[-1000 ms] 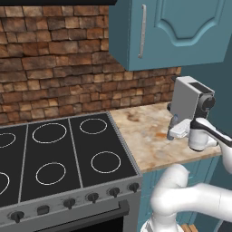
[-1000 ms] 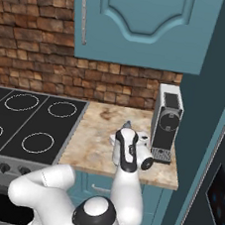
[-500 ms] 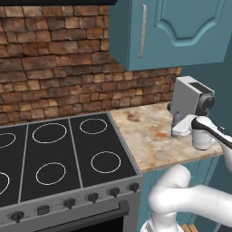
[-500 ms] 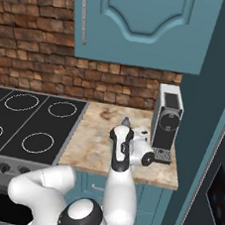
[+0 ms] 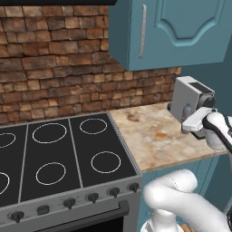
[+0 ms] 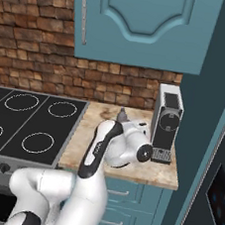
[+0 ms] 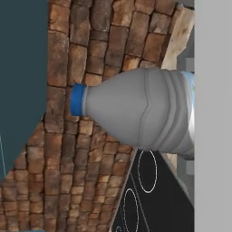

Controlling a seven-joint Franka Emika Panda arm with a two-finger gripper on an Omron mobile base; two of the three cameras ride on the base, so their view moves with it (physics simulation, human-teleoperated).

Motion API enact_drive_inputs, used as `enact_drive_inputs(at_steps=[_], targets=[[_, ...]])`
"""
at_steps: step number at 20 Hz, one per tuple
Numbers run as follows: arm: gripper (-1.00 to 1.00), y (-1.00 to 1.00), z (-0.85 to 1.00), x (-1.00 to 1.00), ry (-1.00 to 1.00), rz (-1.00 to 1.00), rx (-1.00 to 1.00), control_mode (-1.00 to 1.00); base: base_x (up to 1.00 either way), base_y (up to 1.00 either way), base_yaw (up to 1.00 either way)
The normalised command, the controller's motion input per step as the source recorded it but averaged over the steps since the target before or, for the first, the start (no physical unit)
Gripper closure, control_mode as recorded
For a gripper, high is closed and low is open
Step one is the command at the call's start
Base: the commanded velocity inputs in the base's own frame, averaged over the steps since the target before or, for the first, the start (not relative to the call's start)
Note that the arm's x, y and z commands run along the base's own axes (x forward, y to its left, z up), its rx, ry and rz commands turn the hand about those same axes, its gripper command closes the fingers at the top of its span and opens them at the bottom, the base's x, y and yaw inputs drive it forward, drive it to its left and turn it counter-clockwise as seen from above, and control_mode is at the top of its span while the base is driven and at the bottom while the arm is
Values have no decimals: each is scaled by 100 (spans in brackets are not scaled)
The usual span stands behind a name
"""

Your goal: Take the bottled waters from the counter and place them in the freezer to freeze. Close the freezer door after placing the bottles.

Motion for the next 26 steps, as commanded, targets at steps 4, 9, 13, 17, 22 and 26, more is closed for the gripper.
enact_drive_inputs(at_steps=[4,9,13,17,22,26], targets=[[100,0,100,-55,12,-6,0,-100,0,0,0],[100,0,73,-71,14,-12,0,-100,0,0,0],[100,0,33,-90,8,-18,0,-100,0,0,0],[100,9,39,-84,8,-21,0,-100,0,0,0],[100,33,52,-53,15,-17,-4,-100,0,0,0],[100,14,6,-58,-2,-25,0,-100,0,0,0]])
